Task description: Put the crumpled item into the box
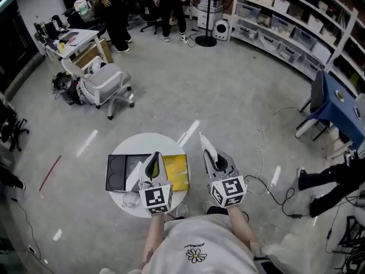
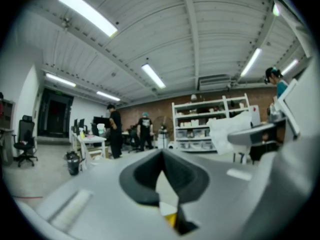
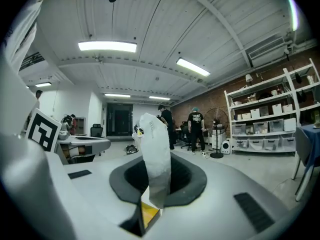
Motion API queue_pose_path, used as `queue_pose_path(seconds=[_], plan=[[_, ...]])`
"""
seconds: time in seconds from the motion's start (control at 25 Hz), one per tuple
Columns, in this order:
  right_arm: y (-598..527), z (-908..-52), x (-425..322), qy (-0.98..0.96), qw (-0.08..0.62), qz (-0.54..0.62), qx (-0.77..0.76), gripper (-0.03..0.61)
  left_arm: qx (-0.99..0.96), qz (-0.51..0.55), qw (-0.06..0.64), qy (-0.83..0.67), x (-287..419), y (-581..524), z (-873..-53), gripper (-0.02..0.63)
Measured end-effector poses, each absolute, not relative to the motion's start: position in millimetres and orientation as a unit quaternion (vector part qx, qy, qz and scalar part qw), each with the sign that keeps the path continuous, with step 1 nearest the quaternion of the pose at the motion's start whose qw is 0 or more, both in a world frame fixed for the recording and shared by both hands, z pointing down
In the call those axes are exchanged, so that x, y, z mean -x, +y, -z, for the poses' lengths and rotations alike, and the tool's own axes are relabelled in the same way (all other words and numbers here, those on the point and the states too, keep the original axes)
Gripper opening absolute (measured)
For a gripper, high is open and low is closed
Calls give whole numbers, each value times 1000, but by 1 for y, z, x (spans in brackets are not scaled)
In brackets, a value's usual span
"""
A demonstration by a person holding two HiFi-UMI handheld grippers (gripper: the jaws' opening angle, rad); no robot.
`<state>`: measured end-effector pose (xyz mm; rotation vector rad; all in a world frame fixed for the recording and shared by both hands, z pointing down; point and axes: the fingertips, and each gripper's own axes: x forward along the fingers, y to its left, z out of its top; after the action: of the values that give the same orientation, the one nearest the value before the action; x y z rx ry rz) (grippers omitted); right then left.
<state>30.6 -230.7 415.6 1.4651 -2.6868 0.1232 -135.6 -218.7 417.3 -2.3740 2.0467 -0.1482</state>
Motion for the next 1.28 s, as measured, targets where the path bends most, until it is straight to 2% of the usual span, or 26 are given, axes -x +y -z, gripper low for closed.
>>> queue_pose_path(seconds=[0.56,0.8,1.28], plan=[[-258,-418,-42,-899,39,-28,-435,40,722,44,14,691,130,-232,-408,0],[-261,-419,-24,-914,52,-11,-402,40,704,47,17,709,146,-223,-408,0],[-257,-466,77,-939,200,131,-247,41,652,52,-1,757,195,-189,-418,0]])
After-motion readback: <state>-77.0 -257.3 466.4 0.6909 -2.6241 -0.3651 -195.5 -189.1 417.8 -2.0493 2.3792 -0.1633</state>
